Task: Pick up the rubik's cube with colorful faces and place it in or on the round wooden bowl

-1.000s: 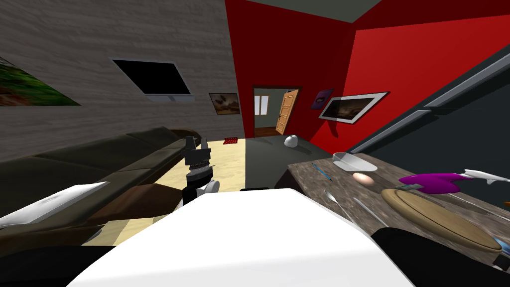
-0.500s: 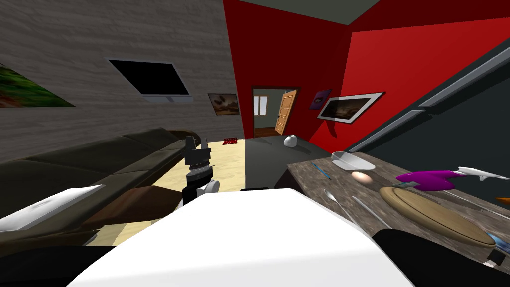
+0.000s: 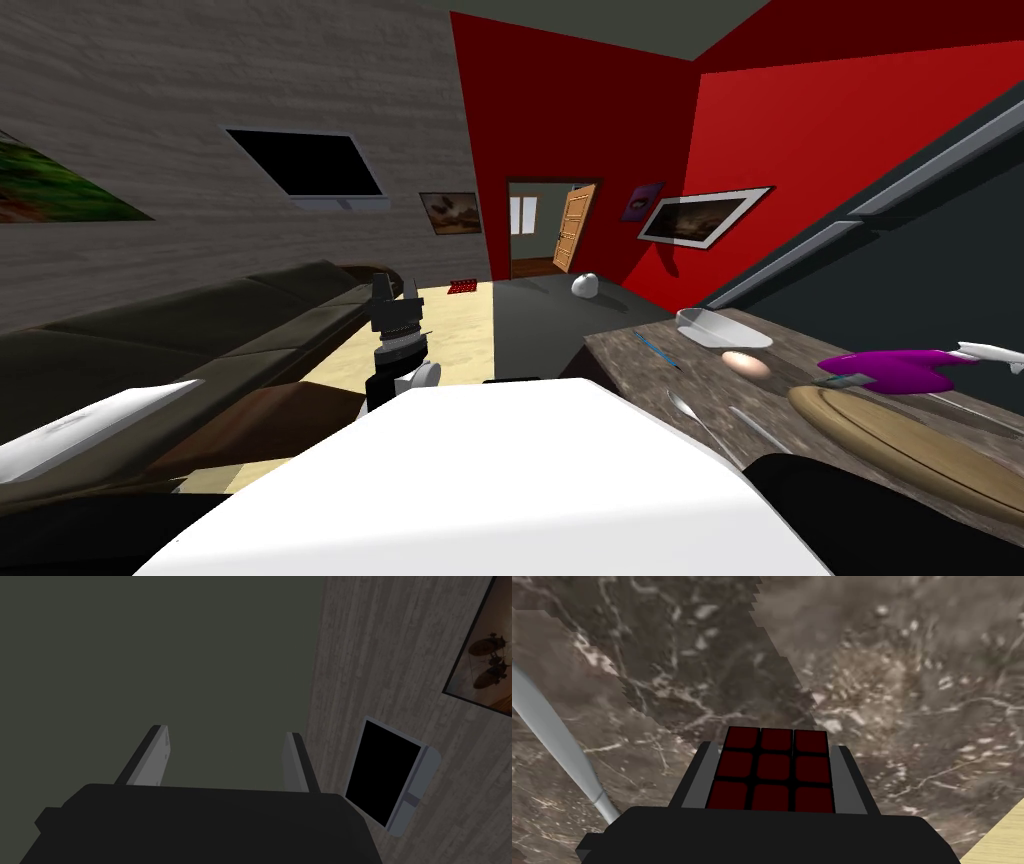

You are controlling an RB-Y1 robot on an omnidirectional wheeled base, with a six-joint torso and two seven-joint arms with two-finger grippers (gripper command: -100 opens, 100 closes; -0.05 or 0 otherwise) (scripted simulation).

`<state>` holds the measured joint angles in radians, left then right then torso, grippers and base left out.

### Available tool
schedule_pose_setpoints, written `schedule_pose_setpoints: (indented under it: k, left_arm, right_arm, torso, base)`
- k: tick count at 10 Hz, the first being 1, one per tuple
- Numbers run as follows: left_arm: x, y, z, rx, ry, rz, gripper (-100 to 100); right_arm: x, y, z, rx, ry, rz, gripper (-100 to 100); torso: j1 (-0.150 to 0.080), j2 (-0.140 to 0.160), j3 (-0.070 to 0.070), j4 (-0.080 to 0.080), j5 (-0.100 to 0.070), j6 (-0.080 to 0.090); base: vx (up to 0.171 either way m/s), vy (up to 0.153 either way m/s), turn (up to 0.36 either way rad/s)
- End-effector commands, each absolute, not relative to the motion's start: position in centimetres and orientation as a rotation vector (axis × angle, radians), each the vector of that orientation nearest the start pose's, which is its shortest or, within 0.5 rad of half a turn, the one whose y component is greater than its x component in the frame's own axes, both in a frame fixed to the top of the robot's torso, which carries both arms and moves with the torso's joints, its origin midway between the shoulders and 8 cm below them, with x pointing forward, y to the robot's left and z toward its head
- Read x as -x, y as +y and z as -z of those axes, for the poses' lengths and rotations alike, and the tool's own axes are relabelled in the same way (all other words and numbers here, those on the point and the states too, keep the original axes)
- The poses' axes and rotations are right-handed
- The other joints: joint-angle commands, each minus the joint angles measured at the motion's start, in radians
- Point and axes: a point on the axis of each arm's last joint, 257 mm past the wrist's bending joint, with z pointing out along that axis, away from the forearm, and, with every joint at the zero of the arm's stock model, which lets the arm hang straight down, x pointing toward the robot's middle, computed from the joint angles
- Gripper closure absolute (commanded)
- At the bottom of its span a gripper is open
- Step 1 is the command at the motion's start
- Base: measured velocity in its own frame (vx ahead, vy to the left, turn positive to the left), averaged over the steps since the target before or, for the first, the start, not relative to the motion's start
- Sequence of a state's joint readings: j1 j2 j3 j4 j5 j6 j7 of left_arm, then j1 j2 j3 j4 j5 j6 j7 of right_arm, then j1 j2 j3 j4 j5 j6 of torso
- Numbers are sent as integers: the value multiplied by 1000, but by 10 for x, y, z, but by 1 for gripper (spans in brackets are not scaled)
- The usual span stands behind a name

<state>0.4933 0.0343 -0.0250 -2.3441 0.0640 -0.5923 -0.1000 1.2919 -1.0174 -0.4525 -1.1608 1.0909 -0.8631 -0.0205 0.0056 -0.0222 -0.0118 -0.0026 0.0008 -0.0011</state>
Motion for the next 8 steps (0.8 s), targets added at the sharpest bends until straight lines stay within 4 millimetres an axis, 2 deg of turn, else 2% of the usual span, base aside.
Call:
schedule_pose_setpoints:
  k: [1, 4, 5, 8]
  left_arm:
    - [-313, 269, -70, 515, 507, 1312, 0]
    - [-313, 269, -70, 515, 507, 1312, 0]
    - [-313, 269, -70, 515, 507, 1312, 0]
    - [-313, 269, -70, 515, 507, 1312, 0]
  right_arm:
    - [118, -676, 326, 139, 2960, 206, 100]
    - [75, -711, 323, 149, 2882, 352, 100]
    - [75, -713, 323, 147, 2879, 364, 100]
    - [29, -748, 317, 131, 2781, 513, 100]
  torso:
    - [0, 0, 0, 0, 0, 0]
    - [-3, 0, 0, 1, 1, -2]
    - [-3, 1, 1, 1, 2, -2]
    - [-4, 5, 3, 3, 2, -1]
  base:
    - [136, 101, -20]
    - [118, 54, -30]
    - [61, 28, -9]
    - [71, 24, -50]
